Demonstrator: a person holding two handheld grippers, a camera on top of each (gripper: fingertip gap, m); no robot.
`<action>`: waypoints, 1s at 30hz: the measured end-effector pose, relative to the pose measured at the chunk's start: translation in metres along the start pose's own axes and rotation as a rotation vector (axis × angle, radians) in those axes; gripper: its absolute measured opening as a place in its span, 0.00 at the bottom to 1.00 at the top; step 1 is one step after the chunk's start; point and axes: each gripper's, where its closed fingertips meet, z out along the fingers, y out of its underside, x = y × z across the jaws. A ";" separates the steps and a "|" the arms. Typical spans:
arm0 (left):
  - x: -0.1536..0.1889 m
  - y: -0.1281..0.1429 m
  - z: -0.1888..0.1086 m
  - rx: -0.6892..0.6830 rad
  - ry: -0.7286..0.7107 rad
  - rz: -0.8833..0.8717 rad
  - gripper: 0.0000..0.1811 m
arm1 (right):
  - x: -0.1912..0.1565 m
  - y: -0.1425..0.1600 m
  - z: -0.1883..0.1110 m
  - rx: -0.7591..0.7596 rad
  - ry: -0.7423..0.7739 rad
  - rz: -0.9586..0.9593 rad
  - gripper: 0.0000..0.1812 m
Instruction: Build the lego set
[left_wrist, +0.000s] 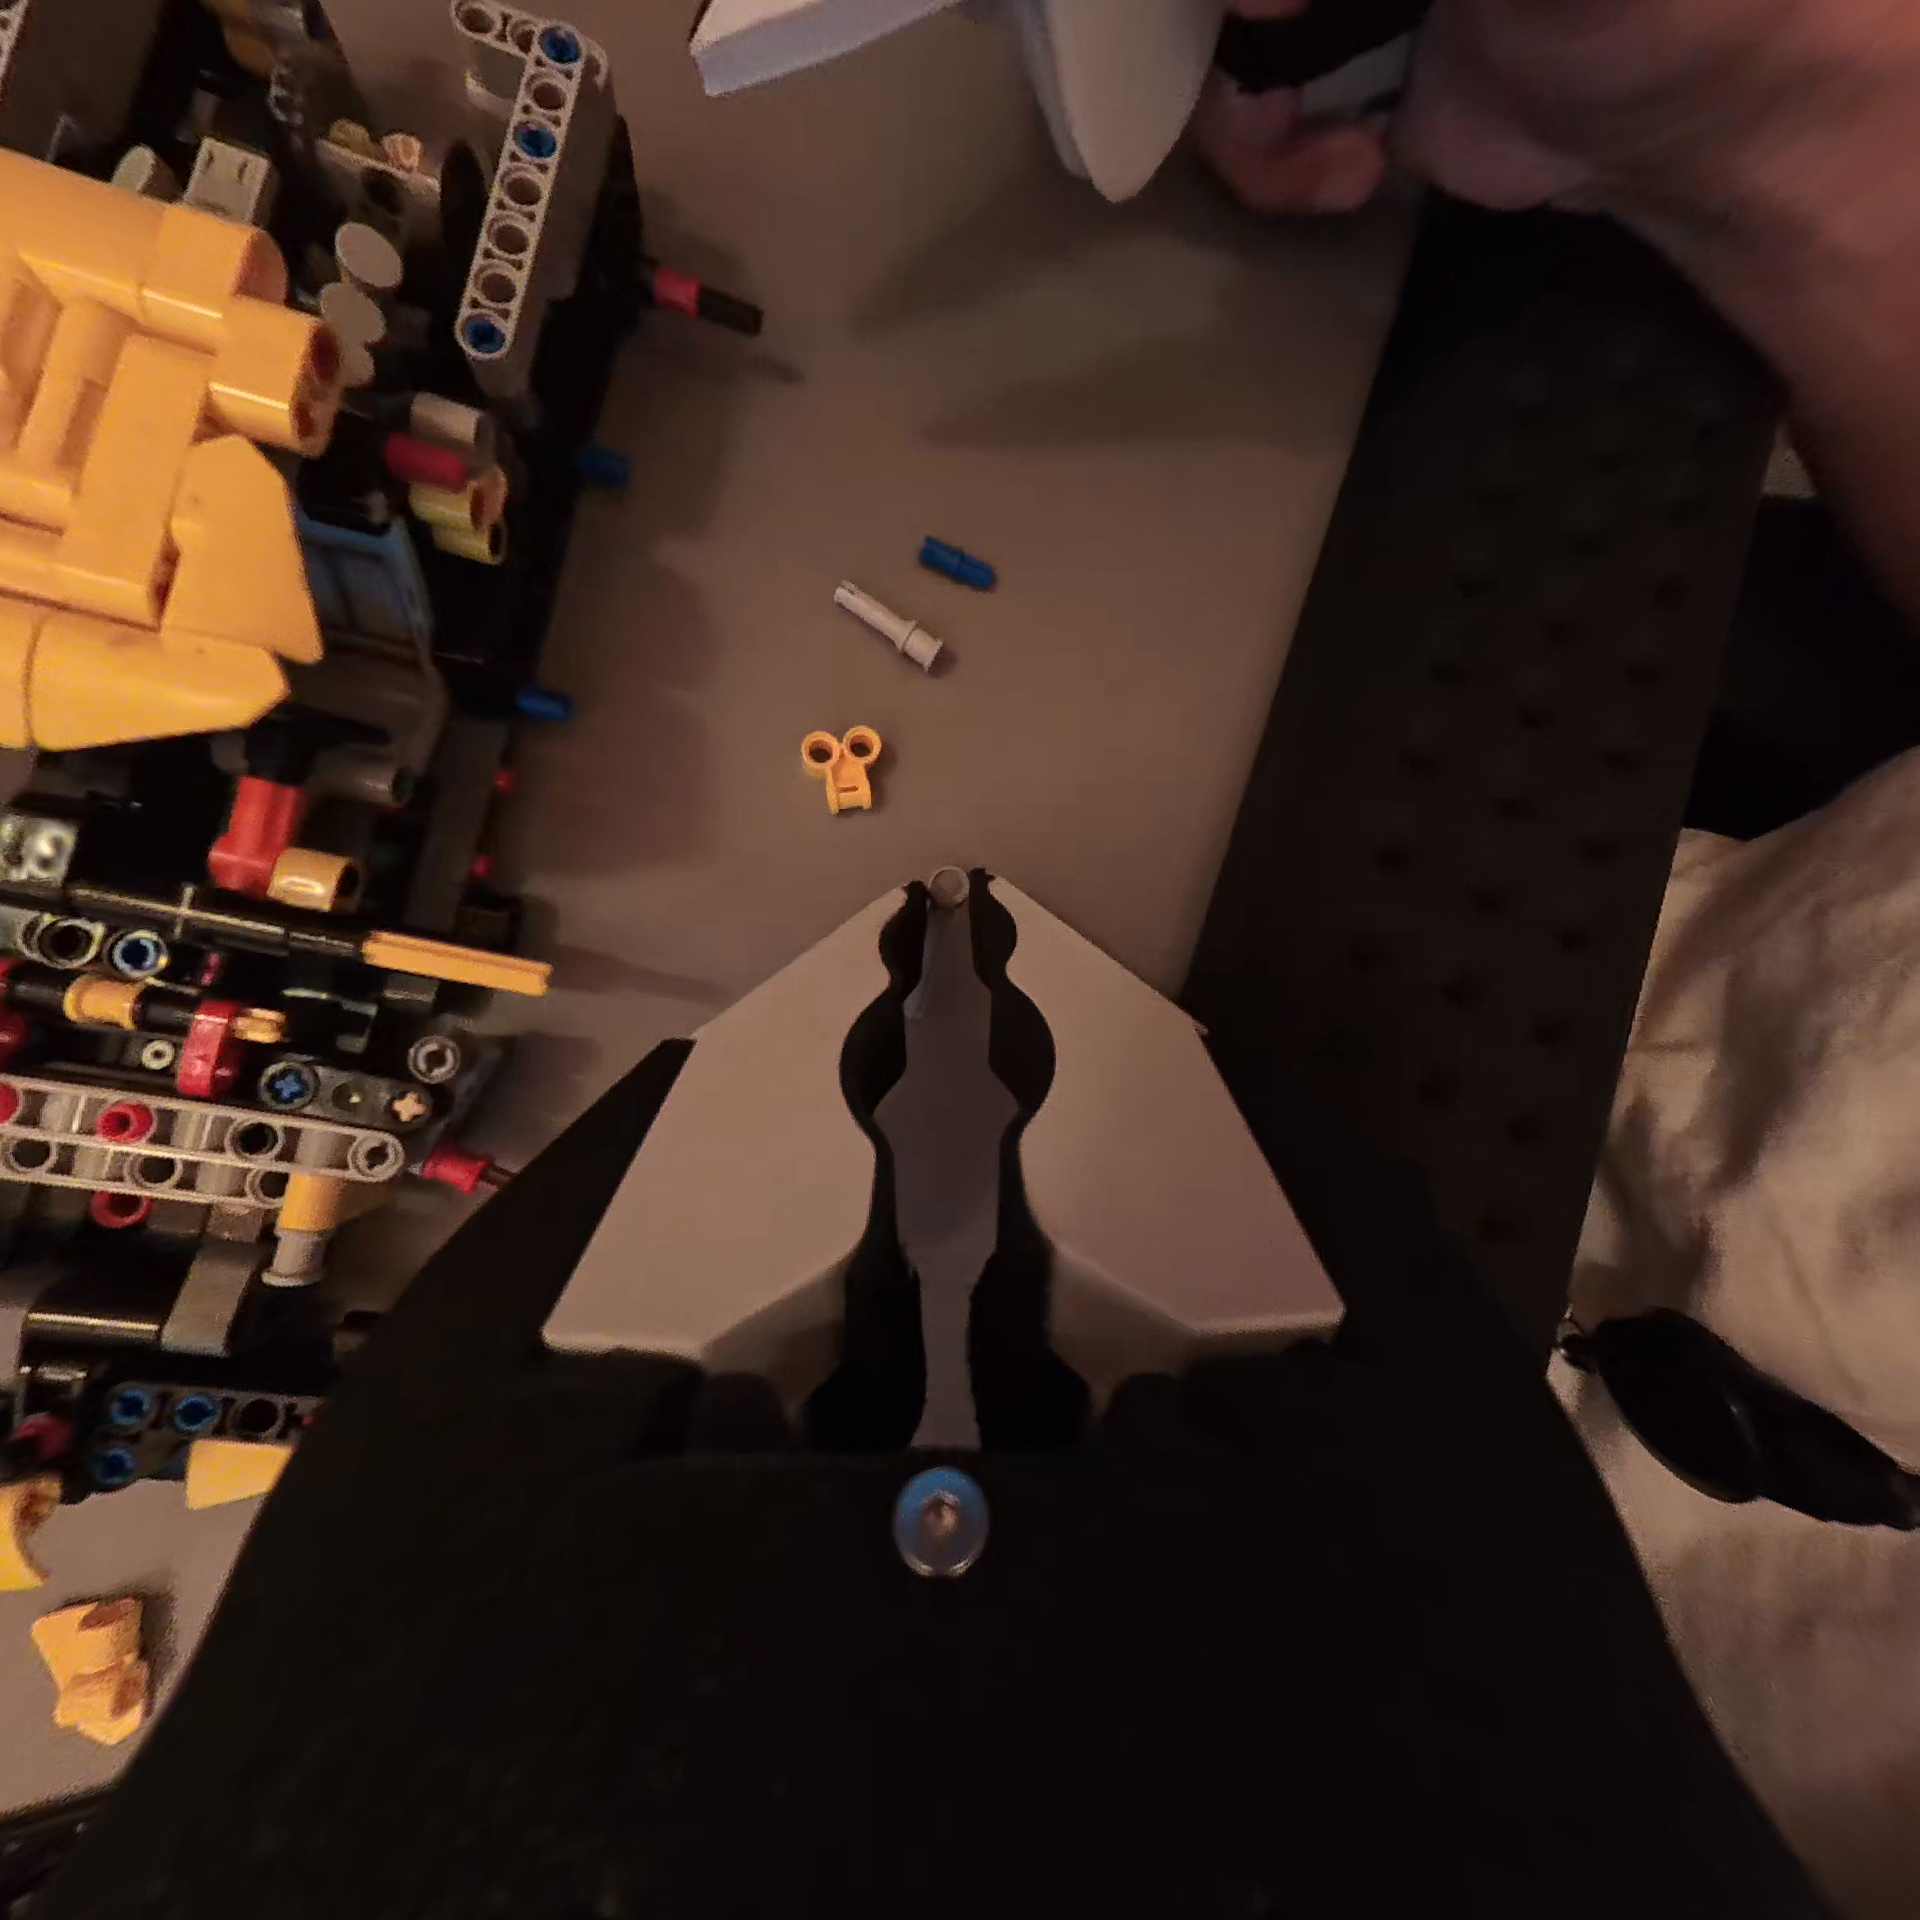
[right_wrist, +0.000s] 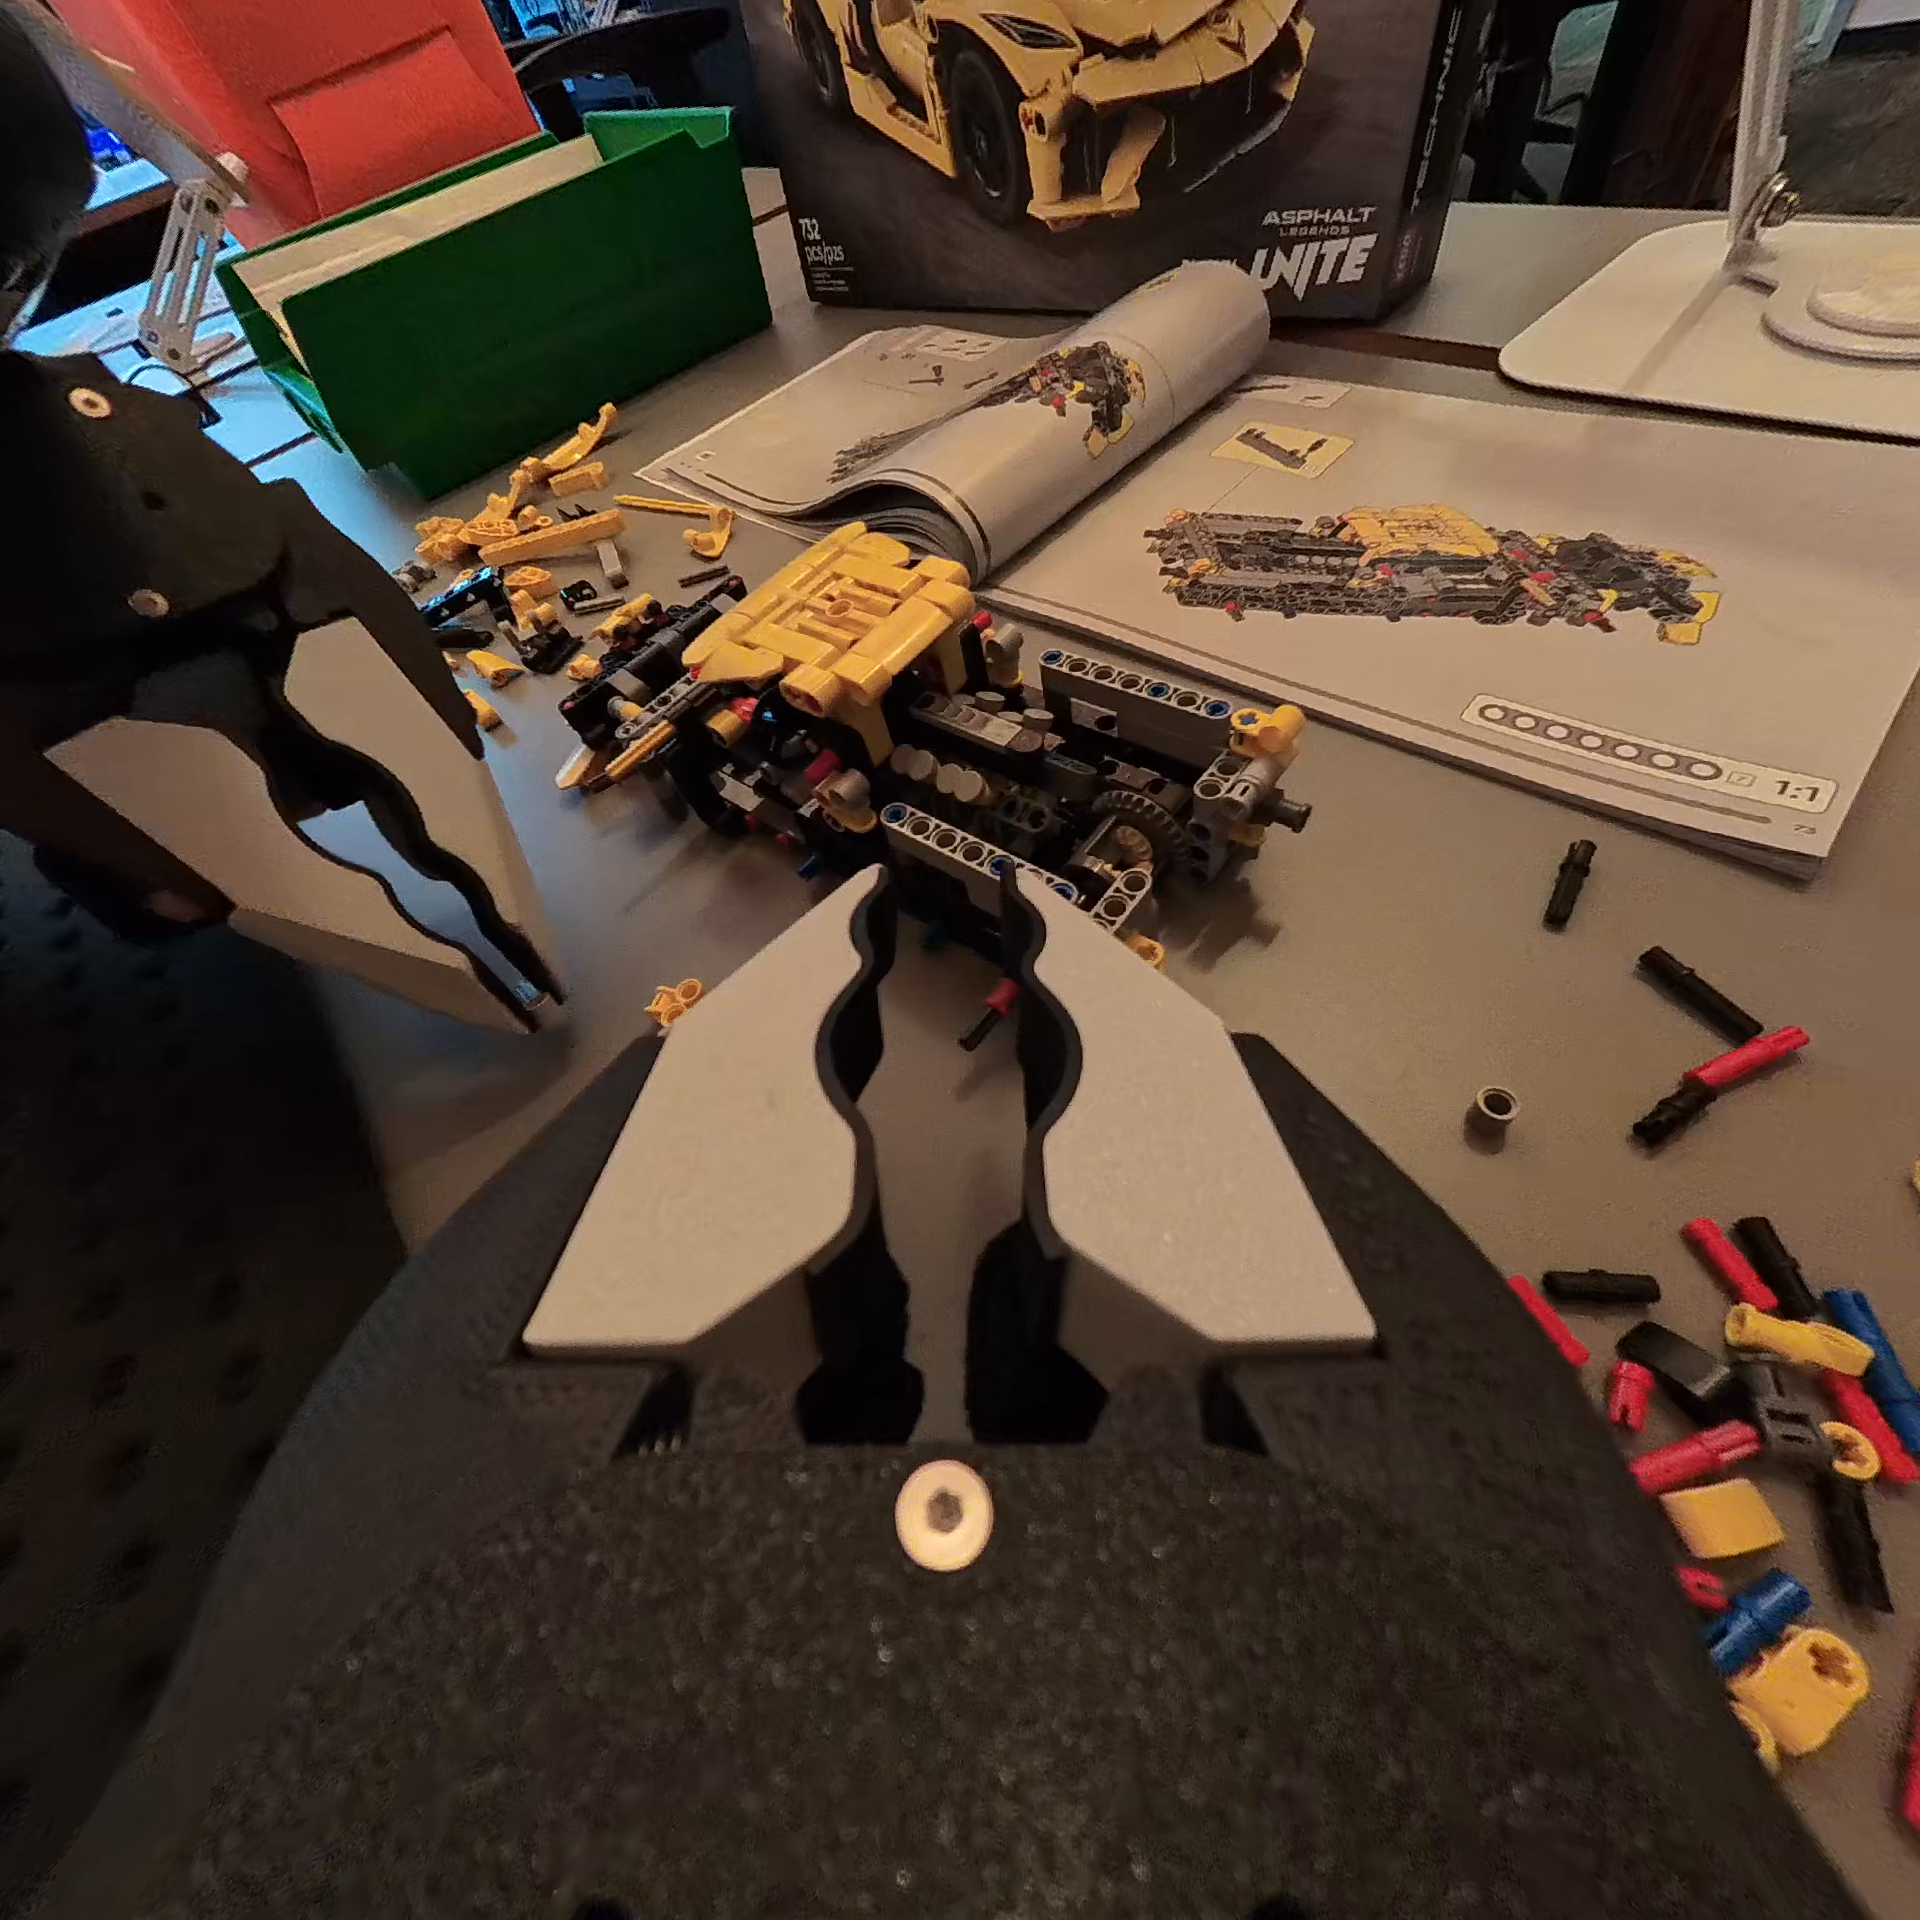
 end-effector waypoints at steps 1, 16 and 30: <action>0.000 -0.001 0.000 0.006 -0.002 0.000 0.04 | 0.000 0.000 0.000 -0.003 -0.002 0.001 0.10; -0.003 0.001 0.011 0.014 -0.036 0.025 0.13 | 0.000 0.005 0.004 -0.030 -0.005 -0.001 0.10; -0.184 -0.007 -0.181 0.616 -0.355 -0.476 0.15 | 0.024 -0.003 -0.036 -0.035 0.155 0.026 0.10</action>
